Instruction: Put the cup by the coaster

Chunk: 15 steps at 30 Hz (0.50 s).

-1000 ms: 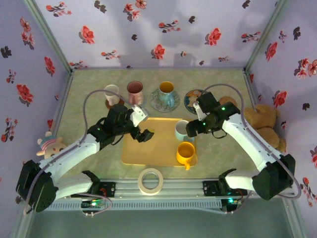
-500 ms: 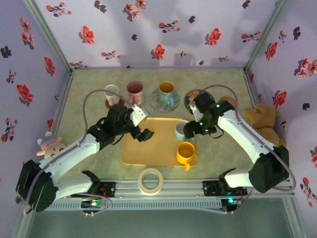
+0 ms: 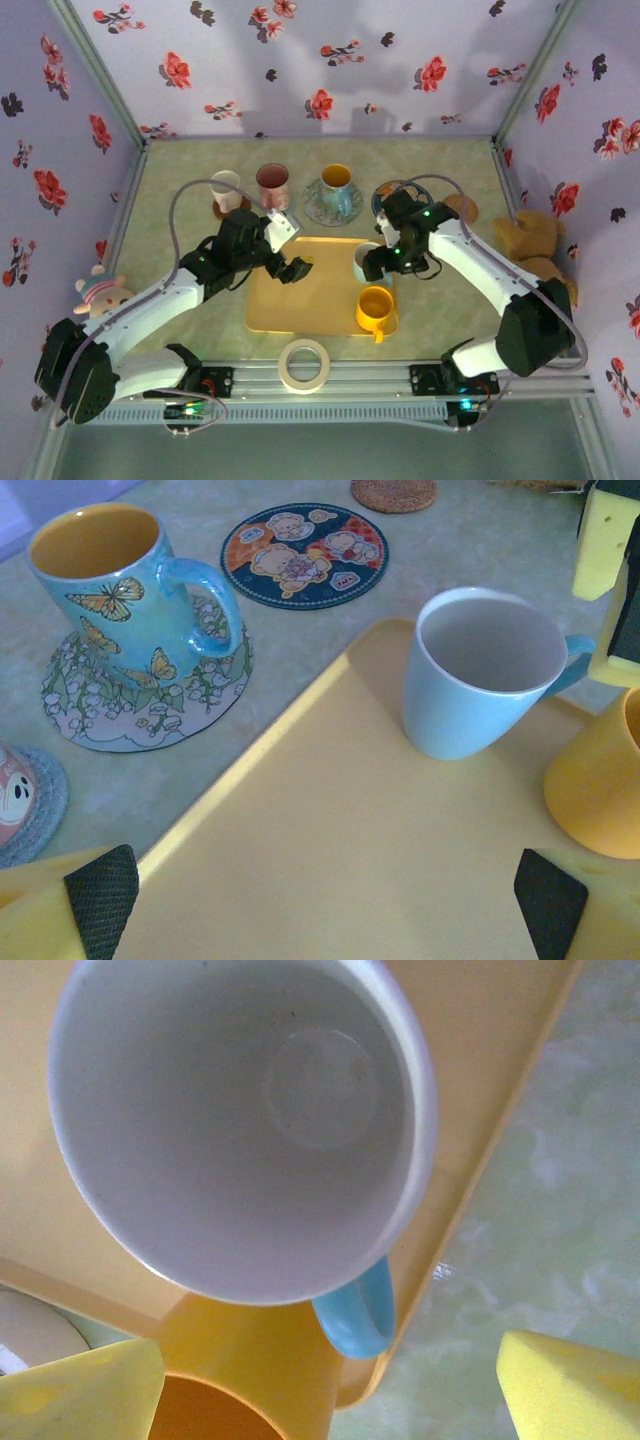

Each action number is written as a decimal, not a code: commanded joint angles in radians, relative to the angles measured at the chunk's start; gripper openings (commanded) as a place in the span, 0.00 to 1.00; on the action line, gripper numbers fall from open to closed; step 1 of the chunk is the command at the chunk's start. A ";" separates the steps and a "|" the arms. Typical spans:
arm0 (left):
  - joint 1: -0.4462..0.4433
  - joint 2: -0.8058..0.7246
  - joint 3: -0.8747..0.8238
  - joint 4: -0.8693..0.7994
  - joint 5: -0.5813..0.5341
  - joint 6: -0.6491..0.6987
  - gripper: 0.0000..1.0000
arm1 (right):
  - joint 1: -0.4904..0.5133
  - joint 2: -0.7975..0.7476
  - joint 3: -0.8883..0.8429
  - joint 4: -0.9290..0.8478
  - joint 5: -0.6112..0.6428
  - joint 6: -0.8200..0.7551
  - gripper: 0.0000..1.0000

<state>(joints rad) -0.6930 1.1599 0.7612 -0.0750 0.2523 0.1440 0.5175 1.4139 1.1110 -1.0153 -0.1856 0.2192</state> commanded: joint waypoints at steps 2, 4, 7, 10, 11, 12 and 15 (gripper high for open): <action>-0.007 0.014 -0.007 0.041 -0.015 -0.013 1.00 | 0.010 0.041 -0.001 0.024 0.010 0.023 0.87; -0.007 0.011 -0.007 0.040 -0.016 -0.011 1.00 | 0.015 0.053 0.000 0.032 0.015 0.024 0.87; -0.007 0.008 -0.008 0.035 -0.018 -0.008 1.00 | 0.018 0.068 -0.001 0.045 0.011 0.028 0.87; -0.005 0.004 -0.013 0.035 -0.021 -0.008 1.00 | 0.020 0.080 -0.001 0.060 0.011 0.028 0.87; -0.005 0.004 -0.014 0.036 -0.022 -0.007 1.00 | 0.021 0.084 0.000 0.066 0.012 0.027 0.86; -0.005 0.004 -0.014 0.035 -0.023 -0.007 1.00 | 0.022 0.088 0.002 0.071 0.012 0.029 0.86; -0.005 0.006 -0.016 0.038 -0.025 -0.008 1.00 | 0.026 0.101 0.004 0.091 0.011 0.032 0.86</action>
<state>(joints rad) -0.6941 1.1660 0.7540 -0.0601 0.2420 0.1406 0.5362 1.4940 1.1110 -0.9543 -0.1841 0.2226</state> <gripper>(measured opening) 0.997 0.858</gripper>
